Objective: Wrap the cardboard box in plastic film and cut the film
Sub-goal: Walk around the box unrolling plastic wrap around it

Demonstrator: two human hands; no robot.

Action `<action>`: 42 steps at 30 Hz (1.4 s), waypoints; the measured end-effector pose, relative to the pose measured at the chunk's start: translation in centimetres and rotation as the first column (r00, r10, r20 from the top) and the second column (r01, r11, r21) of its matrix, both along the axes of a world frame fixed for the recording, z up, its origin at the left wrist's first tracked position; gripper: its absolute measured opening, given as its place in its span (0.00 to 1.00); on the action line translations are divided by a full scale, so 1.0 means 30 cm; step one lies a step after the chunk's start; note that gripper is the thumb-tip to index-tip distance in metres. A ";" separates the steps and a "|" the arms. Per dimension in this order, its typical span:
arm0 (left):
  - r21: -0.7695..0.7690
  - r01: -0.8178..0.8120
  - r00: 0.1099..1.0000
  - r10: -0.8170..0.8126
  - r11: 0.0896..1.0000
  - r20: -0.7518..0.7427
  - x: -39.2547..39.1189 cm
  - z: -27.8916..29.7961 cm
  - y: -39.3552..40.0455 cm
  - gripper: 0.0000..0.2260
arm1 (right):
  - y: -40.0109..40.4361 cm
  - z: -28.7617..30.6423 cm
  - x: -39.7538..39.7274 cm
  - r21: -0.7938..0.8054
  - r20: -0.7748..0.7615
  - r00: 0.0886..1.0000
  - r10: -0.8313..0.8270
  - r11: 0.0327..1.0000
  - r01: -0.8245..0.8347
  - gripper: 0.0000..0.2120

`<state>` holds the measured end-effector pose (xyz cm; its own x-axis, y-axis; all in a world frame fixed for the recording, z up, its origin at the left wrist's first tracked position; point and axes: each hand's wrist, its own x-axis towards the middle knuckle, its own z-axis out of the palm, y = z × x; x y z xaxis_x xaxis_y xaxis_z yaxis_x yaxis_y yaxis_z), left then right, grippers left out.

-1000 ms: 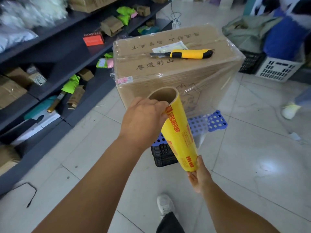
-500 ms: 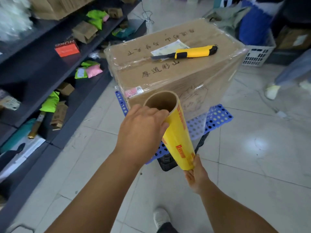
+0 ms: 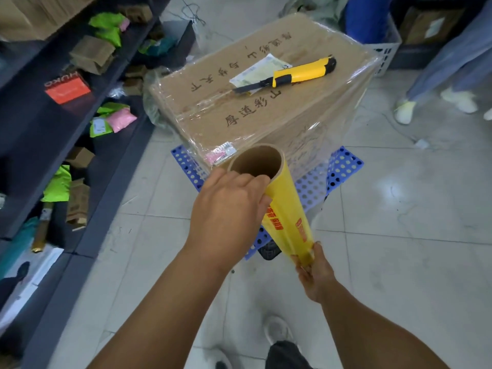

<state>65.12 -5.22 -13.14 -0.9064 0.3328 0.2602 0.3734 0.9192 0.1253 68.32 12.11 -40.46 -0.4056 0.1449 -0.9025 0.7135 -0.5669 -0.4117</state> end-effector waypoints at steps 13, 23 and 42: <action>0.055 0.222 0.974 -0.219 0.973 -0.060 -0.041 -0.002 -0.184 0.07 | -0.224 0.012 0.094 0.065 -0.021 0.963 -0.268 0.961 0.268 0.32; 0.082 0.257 0.965 -0.250 0.963 -0.081 -0.011 0.016 -0.280 0.07 | -0.388 0.027 0.167 0.003 -0.028 0.959 -0.281 0.960 0.282 0.34; 0.064 0.304 0.952 -0.300 0.951 -0.065 -0.001 -0.026 -0.506 0.07 | -0.621 0.047 0.193 0.056 0.020 0.940 -0.341 0.939 0.340 0.32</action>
<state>65.09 -20.39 -13.93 -0.7507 0.5670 0.3391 0.6398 0.7519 0.1590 74.12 -6.52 -39.06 -0.2982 0.3157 -0.9008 0.4931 -0.7571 -0.4286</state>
